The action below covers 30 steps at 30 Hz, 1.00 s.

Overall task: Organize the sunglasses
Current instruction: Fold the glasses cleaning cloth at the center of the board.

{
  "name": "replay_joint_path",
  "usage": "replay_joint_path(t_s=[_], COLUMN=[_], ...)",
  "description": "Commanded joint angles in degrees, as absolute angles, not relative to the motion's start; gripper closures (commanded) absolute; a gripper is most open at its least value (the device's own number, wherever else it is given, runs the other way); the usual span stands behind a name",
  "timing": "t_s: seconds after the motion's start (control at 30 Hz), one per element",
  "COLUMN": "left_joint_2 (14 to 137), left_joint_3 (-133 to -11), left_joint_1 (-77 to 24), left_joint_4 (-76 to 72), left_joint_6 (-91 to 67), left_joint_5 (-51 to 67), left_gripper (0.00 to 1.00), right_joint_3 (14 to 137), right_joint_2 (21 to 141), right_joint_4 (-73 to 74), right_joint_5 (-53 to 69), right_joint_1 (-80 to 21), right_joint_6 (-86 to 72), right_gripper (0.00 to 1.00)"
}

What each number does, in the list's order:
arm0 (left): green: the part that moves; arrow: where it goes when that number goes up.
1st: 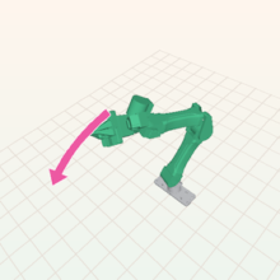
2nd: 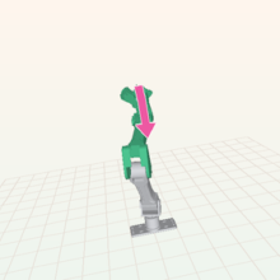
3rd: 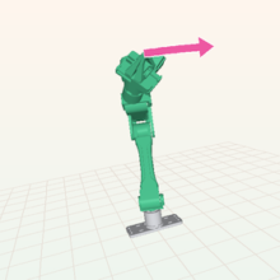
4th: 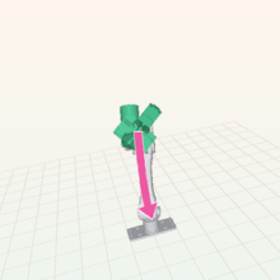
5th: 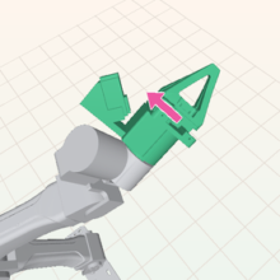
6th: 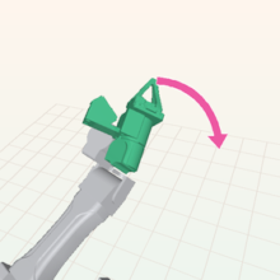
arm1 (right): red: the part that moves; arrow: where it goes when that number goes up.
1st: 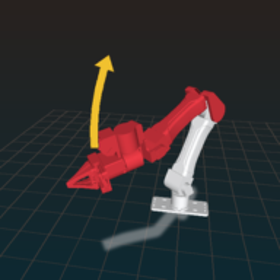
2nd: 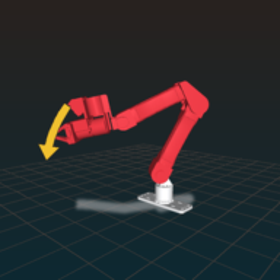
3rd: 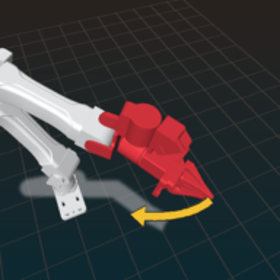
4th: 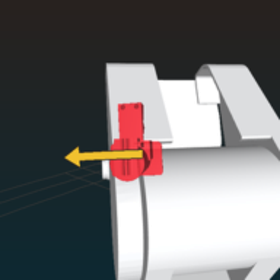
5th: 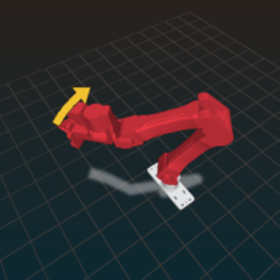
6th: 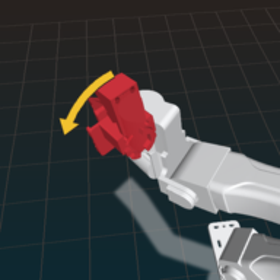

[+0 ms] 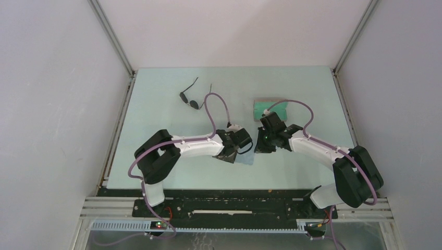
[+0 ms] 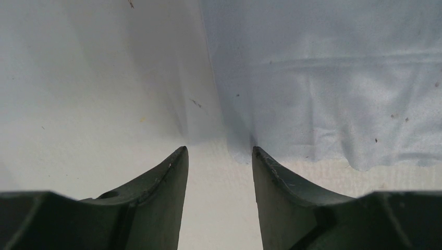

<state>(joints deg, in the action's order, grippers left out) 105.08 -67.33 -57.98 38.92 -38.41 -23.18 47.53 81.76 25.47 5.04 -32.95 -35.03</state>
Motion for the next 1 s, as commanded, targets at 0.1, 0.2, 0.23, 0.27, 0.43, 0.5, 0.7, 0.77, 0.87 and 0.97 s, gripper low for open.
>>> replay_joint_path(t_s=[0.1, 0.2, 0.23, 0.27, 0.43, 0.5, 0.7, 0.77, 0.87, 0.97], left_joint_2=[107.0, 107.2, 107.3, 107.3, 106.0, 105.2, 99.4, 97.2, 94.3, 91.4], left_joint_3=[-67.1, -65.9, -65.7, -65.5, -64.4, -64.3, -63.2, -62.9, -62.5, -61.8], left_joint_1=[-58.6, -58.6, -58.6, -58.6, -58.6, -58.7, -58.7, -58.6, -58.6, -58.5], left_joint_4=[43.0, 43.1, 43.2, 43.3, 43.2, 43.3, 42.6, 42.4, 41.0, 38.4], left_joint_6=[-38.8, -38.8, -38.8, -38.8, -39.4, -39.5, -39.9, -40.1, -40.5, -41.7], left_joint_5=[-26.2, -27.4, -27.5, -27.5, -27.3, -26.6, -25.0, -24.9, -23.3, -20.6], left_gripper=[0.47, 0.47, 0.47, 0.47, 0.47, 0.47, 0.47, 0.47, 0.46, 0.46], right_joint_3=[48.7, 48.7, 48.7, 48.7, 48.7, 48.7, 48.3, 47.4, 45.2, 41.6], right_joint_2=[80.2, 80.2, 80.2, 80.0, 79.4, 79.3, 79.2, 78.9, 77.7, 75.9], right_joint_4=[25.0, 24.7, 24.7, 24.7, 24.9, 25.1, 25.4, 25.0, 24.1, 21.9], right_joint_5=[4.7, 4.9, 5.0, 5.2, 5.1, 4.9, 4.7, 4.7, 4.5, 5.3], right_joint_1=[-32.3, -32.3, -32.4, -32.3, -32.3, -32.3, -32.5, -32.6, -32.6, -32.7], right_joint_6=[-34.5, -34.5, -34.6, -34.6, -34.5, -34.6, -35.0, -36.1, -40.3, -46.2], right_gripper=[0.82, 0.82, 0.82, 0.82, 0.82, 0.82, 0.82, 0.81, 0.76, 0.73])
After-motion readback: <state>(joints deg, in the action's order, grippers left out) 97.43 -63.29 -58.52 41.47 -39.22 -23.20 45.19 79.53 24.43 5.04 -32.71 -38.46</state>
